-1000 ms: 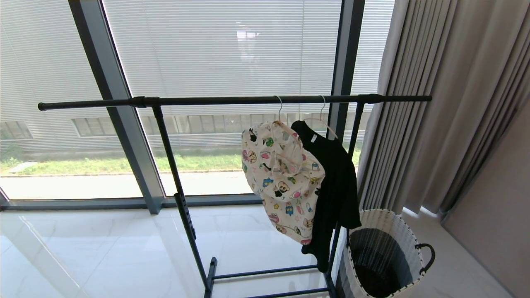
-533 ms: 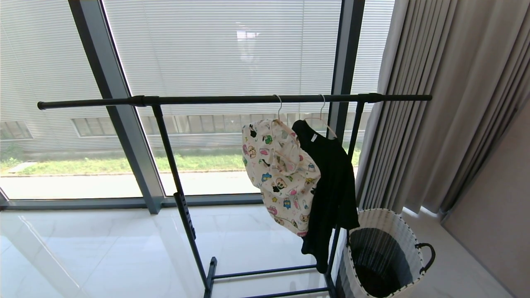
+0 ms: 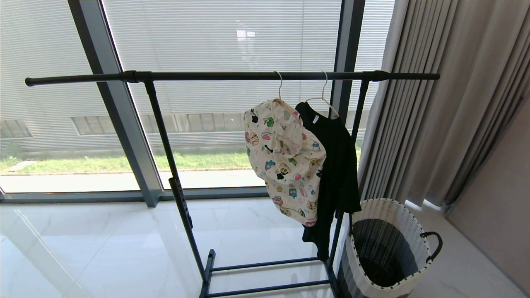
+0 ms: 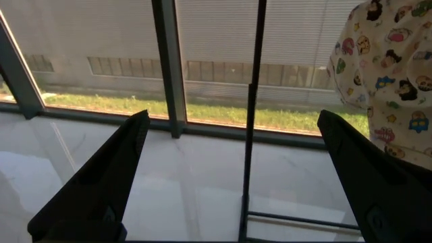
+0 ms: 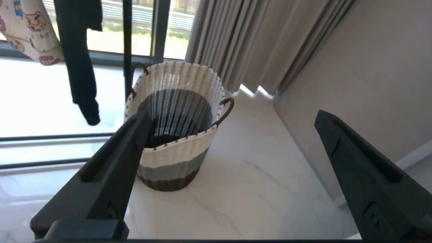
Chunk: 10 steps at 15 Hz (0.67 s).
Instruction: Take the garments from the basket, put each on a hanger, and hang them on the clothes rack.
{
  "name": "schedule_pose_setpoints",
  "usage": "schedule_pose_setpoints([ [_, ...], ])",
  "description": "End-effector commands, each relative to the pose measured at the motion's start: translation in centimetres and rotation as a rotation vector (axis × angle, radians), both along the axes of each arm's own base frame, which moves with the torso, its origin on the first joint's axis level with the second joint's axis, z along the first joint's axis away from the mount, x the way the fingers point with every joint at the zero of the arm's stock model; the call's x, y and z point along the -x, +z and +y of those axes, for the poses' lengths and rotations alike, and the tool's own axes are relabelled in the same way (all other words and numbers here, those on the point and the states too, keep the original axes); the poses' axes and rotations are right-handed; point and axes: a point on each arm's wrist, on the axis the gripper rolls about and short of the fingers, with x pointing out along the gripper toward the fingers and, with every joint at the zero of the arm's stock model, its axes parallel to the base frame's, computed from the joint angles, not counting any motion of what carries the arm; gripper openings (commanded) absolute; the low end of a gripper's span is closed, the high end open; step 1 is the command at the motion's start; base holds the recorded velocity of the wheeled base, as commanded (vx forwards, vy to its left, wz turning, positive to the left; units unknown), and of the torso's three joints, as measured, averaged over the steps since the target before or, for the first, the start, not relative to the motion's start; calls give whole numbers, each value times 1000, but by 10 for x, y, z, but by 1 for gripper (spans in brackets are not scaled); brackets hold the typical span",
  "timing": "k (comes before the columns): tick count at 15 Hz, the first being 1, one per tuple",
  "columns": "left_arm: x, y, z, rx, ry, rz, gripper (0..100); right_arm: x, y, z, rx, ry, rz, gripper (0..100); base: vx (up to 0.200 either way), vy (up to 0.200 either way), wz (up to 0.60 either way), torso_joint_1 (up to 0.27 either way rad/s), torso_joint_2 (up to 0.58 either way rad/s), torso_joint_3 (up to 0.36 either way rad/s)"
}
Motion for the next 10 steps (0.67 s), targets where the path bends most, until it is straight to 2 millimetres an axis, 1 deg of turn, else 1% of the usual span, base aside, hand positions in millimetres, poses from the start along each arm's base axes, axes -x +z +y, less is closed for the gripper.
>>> schedule_pose_setpoints([
  [1,0,0,0,-7,0,-2,100,-1,0,0,0,-1,-1,100,0,0,0,-227,510,286],
  [4,0,1,0,-8,0,-6,100,-10,-5,1,-1,32,-125,100,0,0,0,-224,507,284],
  [8,0,1,-1,-11,-27,-6,100,-11,-7,1,-72,29,-124,100,0,0,0,-206,492,287],
  [10,0,1,-3,-19,-116,-5,100,-11,-7,1,-90,31,-126,100,0,0,0,-198,479,286],
])
